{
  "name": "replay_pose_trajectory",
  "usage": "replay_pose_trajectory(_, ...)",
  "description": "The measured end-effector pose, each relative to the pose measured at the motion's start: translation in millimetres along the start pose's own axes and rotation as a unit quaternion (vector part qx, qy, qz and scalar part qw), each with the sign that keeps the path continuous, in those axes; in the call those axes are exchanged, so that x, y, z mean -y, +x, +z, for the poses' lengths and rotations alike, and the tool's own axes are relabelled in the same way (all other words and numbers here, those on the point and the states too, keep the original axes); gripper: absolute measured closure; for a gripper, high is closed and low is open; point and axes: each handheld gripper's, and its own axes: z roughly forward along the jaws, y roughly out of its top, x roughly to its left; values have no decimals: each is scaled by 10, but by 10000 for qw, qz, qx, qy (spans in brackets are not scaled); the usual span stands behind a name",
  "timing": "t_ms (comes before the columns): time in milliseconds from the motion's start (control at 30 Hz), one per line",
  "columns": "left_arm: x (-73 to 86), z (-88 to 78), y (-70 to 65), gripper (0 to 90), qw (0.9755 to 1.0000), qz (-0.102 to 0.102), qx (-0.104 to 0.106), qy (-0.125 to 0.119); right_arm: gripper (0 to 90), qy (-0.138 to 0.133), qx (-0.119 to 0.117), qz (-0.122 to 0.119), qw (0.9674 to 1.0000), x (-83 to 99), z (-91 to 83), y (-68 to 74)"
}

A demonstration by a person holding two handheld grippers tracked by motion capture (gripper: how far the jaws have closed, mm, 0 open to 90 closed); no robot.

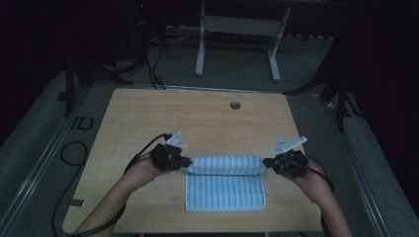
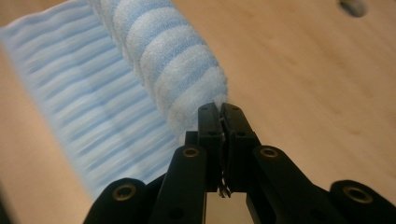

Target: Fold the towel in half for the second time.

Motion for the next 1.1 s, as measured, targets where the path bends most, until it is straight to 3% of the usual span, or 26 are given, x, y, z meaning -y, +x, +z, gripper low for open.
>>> replay_pose_trajectory(200, 241, -1, -235, 859, 9998, -63, 163, -63, 872, -16, -210, -12, 9998, 247, -62, 329)
replay_pose_trajectory(300, 324, 19, -368, 855, 9995, -3, 319, -24, 872, 32, -281, 7, 9996, 357, -60, 433)
replay_pose_trajectory(367, 368, 31, -445, 847, 9985, 8, 544, 24, 859, 62, -338, 89, 9994, 426, -54, 464)
replay_pose_trajectory(433, 381, 11, -502, 732, 9991, 118, 383, 141, 764, 108, -474, 183, 9987, 486, -52, 456)
replay_pose_trajectory(500, 370, -25, -508, 637, 9992, 152, 329, 141, 719, 52, -373, 307, 9988, 509, -75, 423)
replay_pose_trajectory(600, 331, -23, -473, 547, 9993, 7, 360, 45, 680, 26, -326, 354, 9988, 478, -74, 390)
replay_pose_trajectory(700, 314, 114, -476, 503, 9988, -57, 477, 33, 660, 53, -451, 299, 9985, 420, 36, 409)
replay_pose_trajectory(767, 315, 253, -497, 502, 9989, -32, 440, 141, 654, 106, -613, 253, 9977, 391, 167, 442)
replay_pose_trajectory(833, 323, 386, -501, 486, 9981, -94, 572, 190, 643, 222, -713, 208, 9970, 378, 319, 476)
replay_pose_trajectory(1033, 369, 678, -467, 486, 9974, -97, 464, 544, 625, 607, -845, 153, 9945, 404, 703, 492)
replay_pose_trajectory(1100, 401, 732, -412, 487, 9973, -182, 410, 589, 621, 669, -859, 151, 9939, 416, 785, 465)
